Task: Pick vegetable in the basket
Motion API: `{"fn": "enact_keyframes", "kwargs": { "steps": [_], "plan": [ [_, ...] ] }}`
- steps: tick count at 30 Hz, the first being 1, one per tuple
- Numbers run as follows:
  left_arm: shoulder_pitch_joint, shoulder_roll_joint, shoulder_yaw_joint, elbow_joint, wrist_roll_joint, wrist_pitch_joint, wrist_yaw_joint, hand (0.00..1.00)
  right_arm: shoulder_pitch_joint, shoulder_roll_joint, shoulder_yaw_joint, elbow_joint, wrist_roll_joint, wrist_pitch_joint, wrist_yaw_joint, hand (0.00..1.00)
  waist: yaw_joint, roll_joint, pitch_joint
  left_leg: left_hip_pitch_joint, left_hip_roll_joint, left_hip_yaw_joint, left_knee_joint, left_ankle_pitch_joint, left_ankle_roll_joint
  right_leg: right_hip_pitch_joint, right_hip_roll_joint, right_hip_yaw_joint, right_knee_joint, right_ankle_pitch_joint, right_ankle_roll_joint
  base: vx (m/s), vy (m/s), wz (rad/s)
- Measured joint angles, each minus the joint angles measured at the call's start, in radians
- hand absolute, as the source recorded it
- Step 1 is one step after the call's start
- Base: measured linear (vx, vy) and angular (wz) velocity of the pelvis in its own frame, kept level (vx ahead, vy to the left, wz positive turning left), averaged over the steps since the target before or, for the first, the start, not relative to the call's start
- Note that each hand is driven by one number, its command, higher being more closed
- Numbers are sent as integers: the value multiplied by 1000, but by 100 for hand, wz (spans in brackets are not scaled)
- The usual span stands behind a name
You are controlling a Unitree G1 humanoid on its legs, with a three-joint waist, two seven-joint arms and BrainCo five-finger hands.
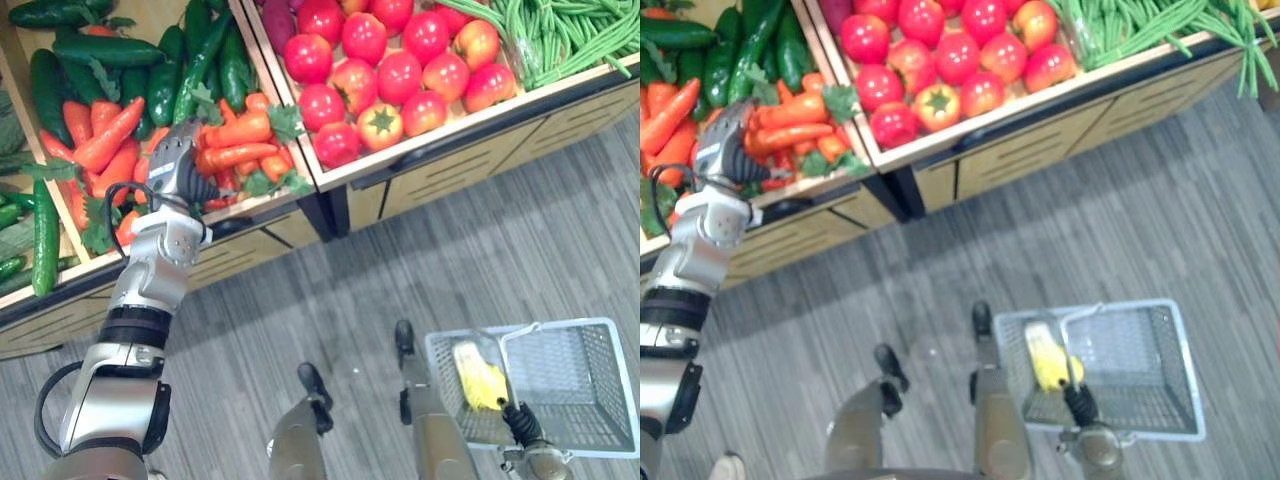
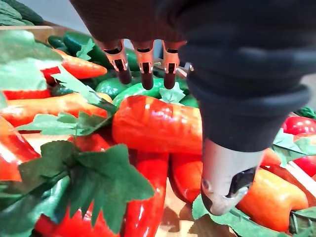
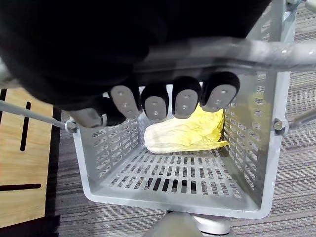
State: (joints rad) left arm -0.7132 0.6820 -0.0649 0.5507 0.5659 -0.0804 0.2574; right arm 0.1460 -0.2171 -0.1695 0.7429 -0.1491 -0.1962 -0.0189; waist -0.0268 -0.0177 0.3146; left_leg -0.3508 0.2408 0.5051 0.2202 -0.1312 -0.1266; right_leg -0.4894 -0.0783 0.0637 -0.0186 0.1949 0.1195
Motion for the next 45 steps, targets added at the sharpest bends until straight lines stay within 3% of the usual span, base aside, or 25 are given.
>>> {"fn": "enact_keyframes", "kwargs": {
  "steps": [2,3,9,10,13,22,31,32,36,39,45],
  "plan": [
    [-13,0,0,0,1,2,0,0,-1,1,0,-3,1,0,-1,100,-1,-1,1,-13,4,-4,4,1,1,-10,2,-1,-1,10,1,-40,-38,0],
    [-25,0,0,1,5,4,0,100,-1,3,0,-3,1,-1,-2,100,0,-4,2,-24,11,-6,11,1,2,-15,5,-1,-3,18,11,-43,-40,4],
    [-37,0,-3,1,7,4,12,100,-1,23,5,-3,2,-6,-9,100,-5,-11,6,-31,22,-14,18,2,2,-15,14,0,-6,19,12,-17,-42,1],
    [-43,0,-3,3,7,4,13,100,-2,22,10,-3,2,-7,-12,100,-6,-11,6,-31,24,-13,19,2,2,-15,17,0,-10,30,-2,-14,-38,-6],
    [-63,-1,-6,15,7,4,13,100,-2,22,23,-3,2,-13,-15,100,-5,-14,5,-33,31,-6,17,6,2,-13,24,6,-33,63,8,-23,-38,-8],
    [-69,-2,-10,35,7,3,14,100,-4,22,41,0,19,-15,-15,100,-29,-18,4,-32,42,4,27,6,5,-12,32,33,-36,63,8,-18,-51,-3],
    [-66,-3,0,18,7,13,15,100,-3,23,53,8,32,-12,-9,100,-25,-24,0,-1,84,5,32,24,-12,33,67,27,-58,74,-3,-14,-82,-1],
    [-57,-3,13,-11,7,19,17,100,1,25,53,14,32,-12,-4,100,-25,-29,-4,14,84,4,33,25,-14,50,68,22,-59,62,-18,3,-65,4],
    [40,-3,87,-166,8,29,46,100,10,35,48,27,30,-1,4,100,-22,-34,-19,60,85,-4,28,29,-23,101,69,-1,-56,31,-48,4,-56,10],
    [159,-3,122,-247,47,37,48,100,16,40,22,70,23,9,7,100,-18,-34,-70,86,76,-23,13,38,-33,129,66,-18,-48,17,-53,1,-19,16],
    [360,-6,244,-385,94,47,30,100,18,38,-64,141,-47,20,13,100,0,-33,-145,165,-3,-51,-90,80,-21,193,23,-39,-69,11,-52,19,25,19]
  ]
}}
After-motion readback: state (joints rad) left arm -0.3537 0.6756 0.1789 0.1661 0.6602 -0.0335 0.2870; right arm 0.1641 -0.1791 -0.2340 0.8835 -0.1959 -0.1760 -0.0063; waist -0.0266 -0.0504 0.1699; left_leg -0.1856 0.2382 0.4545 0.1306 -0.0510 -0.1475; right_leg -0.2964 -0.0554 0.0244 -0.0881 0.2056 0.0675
